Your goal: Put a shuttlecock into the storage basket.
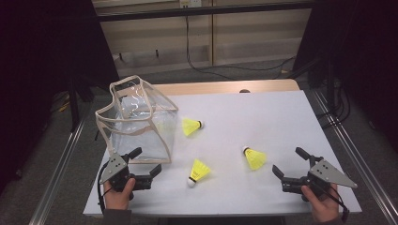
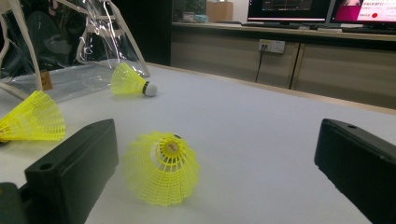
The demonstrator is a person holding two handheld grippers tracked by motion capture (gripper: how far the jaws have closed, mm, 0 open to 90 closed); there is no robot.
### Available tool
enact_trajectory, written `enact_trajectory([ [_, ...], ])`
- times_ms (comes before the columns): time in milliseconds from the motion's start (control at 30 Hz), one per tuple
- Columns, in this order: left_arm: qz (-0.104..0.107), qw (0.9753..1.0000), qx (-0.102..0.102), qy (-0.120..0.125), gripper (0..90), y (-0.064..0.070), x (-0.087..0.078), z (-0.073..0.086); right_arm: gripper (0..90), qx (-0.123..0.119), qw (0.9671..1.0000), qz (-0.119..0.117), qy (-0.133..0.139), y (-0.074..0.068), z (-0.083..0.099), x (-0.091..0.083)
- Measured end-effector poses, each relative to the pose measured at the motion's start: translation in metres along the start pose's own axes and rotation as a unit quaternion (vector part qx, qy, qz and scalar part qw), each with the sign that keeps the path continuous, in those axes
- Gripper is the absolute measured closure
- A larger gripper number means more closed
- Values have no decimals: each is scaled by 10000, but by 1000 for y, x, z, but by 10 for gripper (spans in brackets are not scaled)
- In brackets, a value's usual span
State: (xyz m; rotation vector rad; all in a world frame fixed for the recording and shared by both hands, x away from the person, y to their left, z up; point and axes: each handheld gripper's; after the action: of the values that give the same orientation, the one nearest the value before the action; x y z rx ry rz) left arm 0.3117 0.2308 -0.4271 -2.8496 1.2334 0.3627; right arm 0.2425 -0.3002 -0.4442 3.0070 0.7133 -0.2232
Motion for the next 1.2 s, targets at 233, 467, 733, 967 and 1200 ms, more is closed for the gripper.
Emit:
enact_trajectory([
  [233,5,10000,-78,49,13,2,1,0,0,-2,10000,-21,2,-1,0,-1],
  [467,33,10000,-19,49,13,2,3,-1,0,-7,10000,-29,12,0,0,0],
  [733,167,9998,-6,-57,13,8,9,-2,0,-8,10000,-60,-5,0,0,0],
  [967,244,9997,-37,-73,12,13,14,-3,0,3,10000,-51,-9,0,0,0],
  [1200,278,9995,-24,-146,12,16,18,-5,0,17,10000,-96,-3,-1,0,0],
])
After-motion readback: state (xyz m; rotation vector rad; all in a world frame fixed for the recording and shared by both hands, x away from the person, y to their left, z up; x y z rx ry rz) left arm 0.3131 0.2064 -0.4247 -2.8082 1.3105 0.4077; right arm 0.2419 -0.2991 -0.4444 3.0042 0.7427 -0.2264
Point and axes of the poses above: each handheld gripper's, and its own axes: x roughly forward along the jaws, z roughly out of its underside, y roughly to its right
